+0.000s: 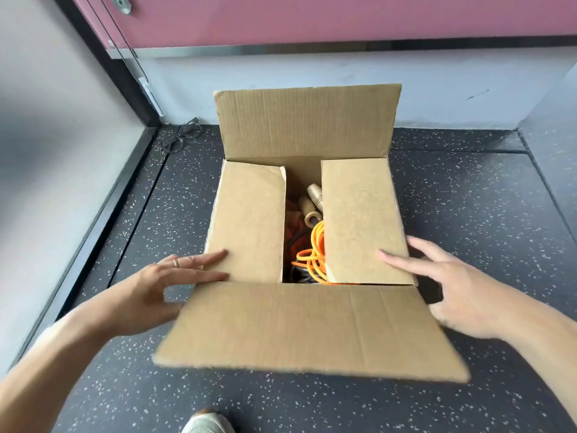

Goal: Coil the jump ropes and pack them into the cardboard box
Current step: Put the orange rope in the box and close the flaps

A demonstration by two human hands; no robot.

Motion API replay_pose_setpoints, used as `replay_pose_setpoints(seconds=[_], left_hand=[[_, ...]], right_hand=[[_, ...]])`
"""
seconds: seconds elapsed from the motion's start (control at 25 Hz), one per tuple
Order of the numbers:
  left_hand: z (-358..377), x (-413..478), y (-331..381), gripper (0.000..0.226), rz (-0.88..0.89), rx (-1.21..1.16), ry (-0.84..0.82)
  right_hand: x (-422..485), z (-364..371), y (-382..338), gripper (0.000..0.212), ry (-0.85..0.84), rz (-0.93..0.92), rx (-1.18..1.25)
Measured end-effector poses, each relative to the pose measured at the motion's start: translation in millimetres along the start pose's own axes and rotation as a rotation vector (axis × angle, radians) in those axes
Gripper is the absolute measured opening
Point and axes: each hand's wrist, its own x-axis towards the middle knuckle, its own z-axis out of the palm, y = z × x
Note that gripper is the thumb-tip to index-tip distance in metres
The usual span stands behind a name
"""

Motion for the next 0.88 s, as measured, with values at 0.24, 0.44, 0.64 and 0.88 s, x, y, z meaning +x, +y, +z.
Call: replay_pose_setpoints(seconds=[0.24,0.44,0.64,0.88], left_hand=[[15.2,38.6,23.6,0.036,-0.475,-0.533,0.527],[-0.3,75.1,17.7,0.125,-0.538,-0.402,0.491],[-40.7,144.6,21.0,0.173,-0.521,-0.111,0.226],[-46.3,170.0,9.2,0.170,-0.429,0.050,0.131]], right_hand=[[33.5,10.3,-5.1,0.047,0.508,0.064,0.469],[61.4,-22.5,-12.9,0.142,0.321,0.126,0.471],[97.8,-65.4,-20.7,0.174,0.079,0.186,0.174],[119.3,-72.0,-31.5,0.175,0.207,-0.104,0.010]])
